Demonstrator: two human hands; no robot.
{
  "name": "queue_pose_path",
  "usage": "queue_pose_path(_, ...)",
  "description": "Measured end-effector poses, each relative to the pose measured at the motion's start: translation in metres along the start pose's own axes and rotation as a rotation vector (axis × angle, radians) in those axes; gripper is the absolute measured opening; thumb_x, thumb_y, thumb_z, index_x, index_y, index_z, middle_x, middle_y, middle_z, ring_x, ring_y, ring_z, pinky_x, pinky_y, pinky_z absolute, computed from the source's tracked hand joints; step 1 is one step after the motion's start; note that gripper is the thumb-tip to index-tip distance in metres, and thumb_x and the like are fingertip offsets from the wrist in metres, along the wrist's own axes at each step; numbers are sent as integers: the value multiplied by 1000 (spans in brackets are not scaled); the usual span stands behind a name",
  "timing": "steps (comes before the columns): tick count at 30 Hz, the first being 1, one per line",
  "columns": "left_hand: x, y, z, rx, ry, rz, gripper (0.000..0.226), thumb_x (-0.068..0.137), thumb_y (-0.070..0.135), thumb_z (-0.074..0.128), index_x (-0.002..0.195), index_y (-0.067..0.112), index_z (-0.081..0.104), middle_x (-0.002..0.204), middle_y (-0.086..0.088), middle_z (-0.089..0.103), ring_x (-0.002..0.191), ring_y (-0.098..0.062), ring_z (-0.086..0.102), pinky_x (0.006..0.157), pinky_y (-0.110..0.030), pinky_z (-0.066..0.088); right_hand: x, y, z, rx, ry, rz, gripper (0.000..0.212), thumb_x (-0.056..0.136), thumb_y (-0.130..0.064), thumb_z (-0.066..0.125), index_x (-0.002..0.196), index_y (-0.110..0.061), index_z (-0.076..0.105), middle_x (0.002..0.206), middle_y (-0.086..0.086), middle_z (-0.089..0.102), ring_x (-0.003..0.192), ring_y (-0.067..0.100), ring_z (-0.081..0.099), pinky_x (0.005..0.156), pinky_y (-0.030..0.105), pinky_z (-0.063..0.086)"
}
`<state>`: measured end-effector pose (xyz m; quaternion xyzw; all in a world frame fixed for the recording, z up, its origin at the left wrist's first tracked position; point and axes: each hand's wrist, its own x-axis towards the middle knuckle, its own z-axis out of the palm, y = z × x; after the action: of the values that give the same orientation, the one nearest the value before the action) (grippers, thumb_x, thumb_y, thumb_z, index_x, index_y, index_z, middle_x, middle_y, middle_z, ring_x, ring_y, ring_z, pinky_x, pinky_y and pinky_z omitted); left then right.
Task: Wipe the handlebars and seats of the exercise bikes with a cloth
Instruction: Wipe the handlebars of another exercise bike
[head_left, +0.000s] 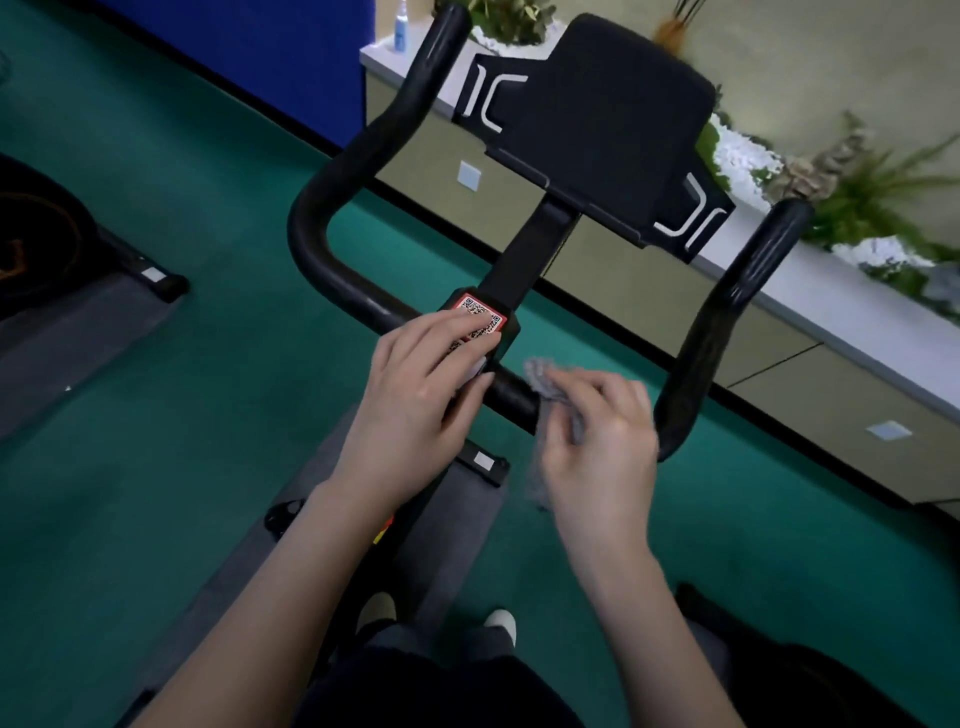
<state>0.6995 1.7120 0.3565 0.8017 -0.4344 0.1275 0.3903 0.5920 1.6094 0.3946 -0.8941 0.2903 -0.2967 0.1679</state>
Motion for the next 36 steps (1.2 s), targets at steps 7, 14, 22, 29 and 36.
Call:
queue_pose_path(7,-1,-2,3,-42,20,-19,30,90,12,59,119,9,63,128,-1,58,123,-19,49,101,-34,33,-12,-21,29,162,221,69,22,76,10,66,95,2,72,91,12,68,89,22,58,90,15,42)
queue_pose_path(14,0,-7,1,-110,-1,-19,31,92,5,55,122,8,62,130,2,57,124,-17,48,101,-31,32,-14,-21,37,221,270,70,20,77,12,66,94,3,71,92,11,67,89,22,60,87,19,46)
queue_pose_path(22,-1,-7,1,-116,0,-28,32,92,5,55,123,8,61,130,1,58,124,-15,46,103,-28,29,-13,-31,47,272,374,109,20,77,14,66,92,2,71,91,11,68,87,23,63,85,24,50)
queue_pose_path(29,-1,-7,2,-130,7,-10,29,92,6,56,121,8,62,129,0,58,123,-18,48,99,-33,33,-27,-2,30,162,355,6,15,81,9,64,92,4,71,90,14,67,87,24,59,85,23,48)
queue_pose_path(36,2,3,3,-35,-2,107,25,88,9,60,113,5,66,124,-4,61,121,-23,51,103,-38,34,-35,9,26,137,423,42,16,82,10,63,95,4,70,93,14,65,90,21,57,89,22,46)
